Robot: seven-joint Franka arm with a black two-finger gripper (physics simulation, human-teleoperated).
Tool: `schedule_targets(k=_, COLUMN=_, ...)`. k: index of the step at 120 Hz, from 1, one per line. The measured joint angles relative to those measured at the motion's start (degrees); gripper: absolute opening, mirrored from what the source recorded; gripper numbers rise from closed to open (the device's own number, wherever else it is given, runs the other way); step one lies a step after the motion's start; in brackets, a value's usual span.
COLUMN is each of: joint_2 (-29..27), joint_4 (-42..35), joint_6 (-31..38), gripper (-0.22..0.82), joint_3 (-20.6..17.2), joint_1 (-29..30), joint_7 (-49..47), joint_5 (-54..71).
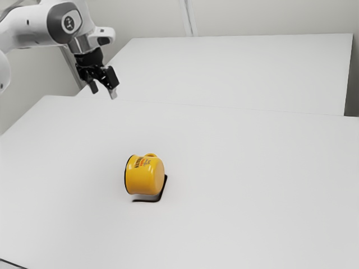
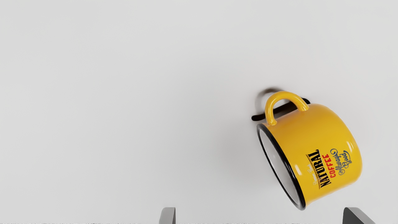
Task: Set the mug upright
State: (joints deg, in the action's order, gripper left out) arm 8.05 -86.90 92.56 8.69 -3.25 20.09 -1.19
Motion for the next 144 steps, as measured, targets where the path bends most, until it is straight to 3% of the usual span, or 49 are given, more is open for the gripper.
schedule_targets(k=15, joint_2=-1.39, joint_4=-2.34, joint_6=1.12, gripper=0.59, joint_3=0.41, joint_1=0.06, joint_7=-0.05, joint_5=-0.79)
schedule_targets(k=24, joint_2=-4.99, joint_4=-8.11, joint_6=1.94, gripper=0.59, joint_3=1.57, joint_1=0.13, joint_7=-0.08, joint_5=-4.09)
schedule_targets(k=43, joint_2=-11.34, joint_4=-19.65, joint_6=3.38, gripper=0.59, joint_3=8.82, joint_1=-3.23, joint_7=-0.06, joint_5=-13.42)
schedule_targets(k=60, joint_2=-12.18, joint_4=-27.26, joint_6=3.52, gripper=0.59, joint_3=10.55, joint_1=-2.71, joint_7=0.77, joint_5=-23.65)
schedule_targets(k=86, joint_2=-9.43, joint_4=-31.68, joint_6=2.28, gripper=0.59, joint_3=12.24, joint_1=-3.16, joint_7=4.62, joint_5=-34.31)
schedule_targets(k=144, joint_2=-0.78, joint_4=-32.34, joint_6=5.56, gripper=0.59, joint_3=12.26, joint_1=0.39, joint_7=14.71, joint_5=-41.92)
